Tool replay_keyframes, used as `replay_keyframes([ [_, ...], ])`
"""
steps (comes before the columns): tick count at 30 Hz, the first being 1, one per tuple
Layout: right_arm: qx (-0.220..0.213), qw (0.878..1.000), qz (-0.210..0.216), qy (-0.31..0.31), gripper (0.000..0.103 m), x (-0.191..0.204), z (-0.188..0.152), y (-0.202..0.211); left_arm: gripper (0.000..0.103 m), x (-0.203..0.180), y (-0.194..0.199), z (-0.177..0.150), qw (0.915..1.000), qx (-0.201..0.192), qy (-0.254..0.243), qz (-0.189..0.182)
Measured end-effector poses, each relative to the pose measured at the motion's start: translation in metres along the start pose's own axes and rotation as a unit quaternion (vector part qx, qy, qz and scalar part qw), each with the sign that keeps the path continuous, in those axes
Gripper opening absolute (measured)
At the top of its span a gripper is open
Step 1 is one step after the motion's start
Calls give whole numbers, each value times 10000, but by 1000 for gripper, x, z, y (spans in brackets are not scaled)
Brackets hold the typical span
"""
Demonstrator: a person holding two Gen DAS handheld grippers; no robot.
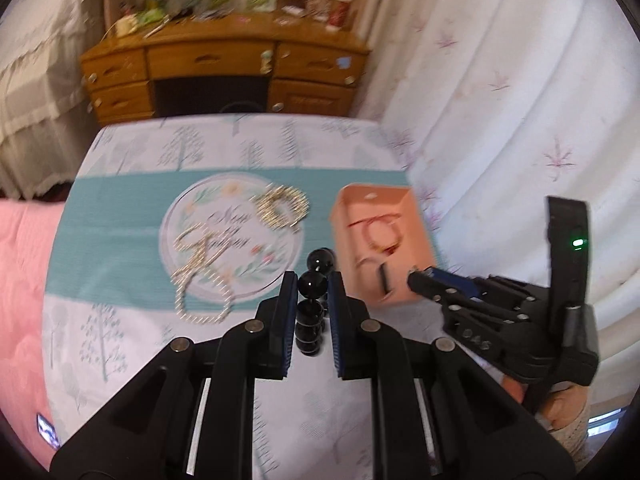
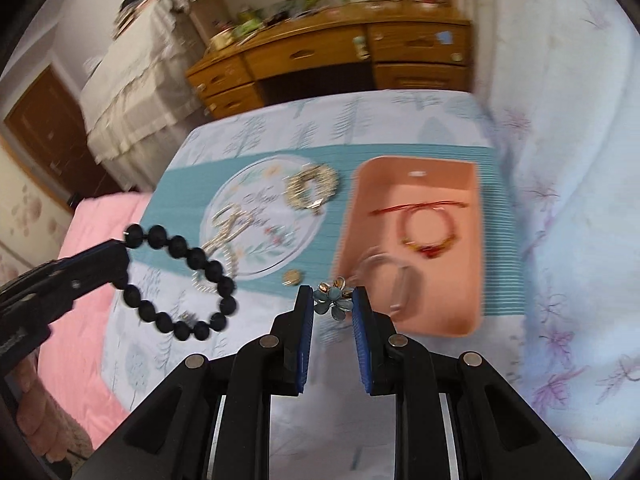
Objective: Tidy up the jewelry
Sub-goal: 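Lower the black bracelet and flower charm into the peach tray and release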
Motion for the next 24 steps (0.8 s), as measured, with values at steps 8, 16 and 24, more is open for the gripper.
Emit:
replay_keyframes([
  [8,132,9986,-176,-475,20,-60,3,-15,12,-56,-39,30,9990,-32,-326,-320],
  [16,431,9963,-204,-716,20,-86,-8,-54,12,-78,-110,37,9980,218,-372,-451],
  [24,545,9955,-355,-683,21,-96,-11,-77,12,-78,-170,34,9971,462,-533,-299],
])
Point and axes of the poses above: each gripper's, at about its wrist camera, not at the fingertips, and y roughly against the way its jaws point, x to its left, z to its top, the point moved 4 cm from there along -y, roughly the way its jaws point, and after that the axes turned 3 degrees about -y, right-handed, at the moved point
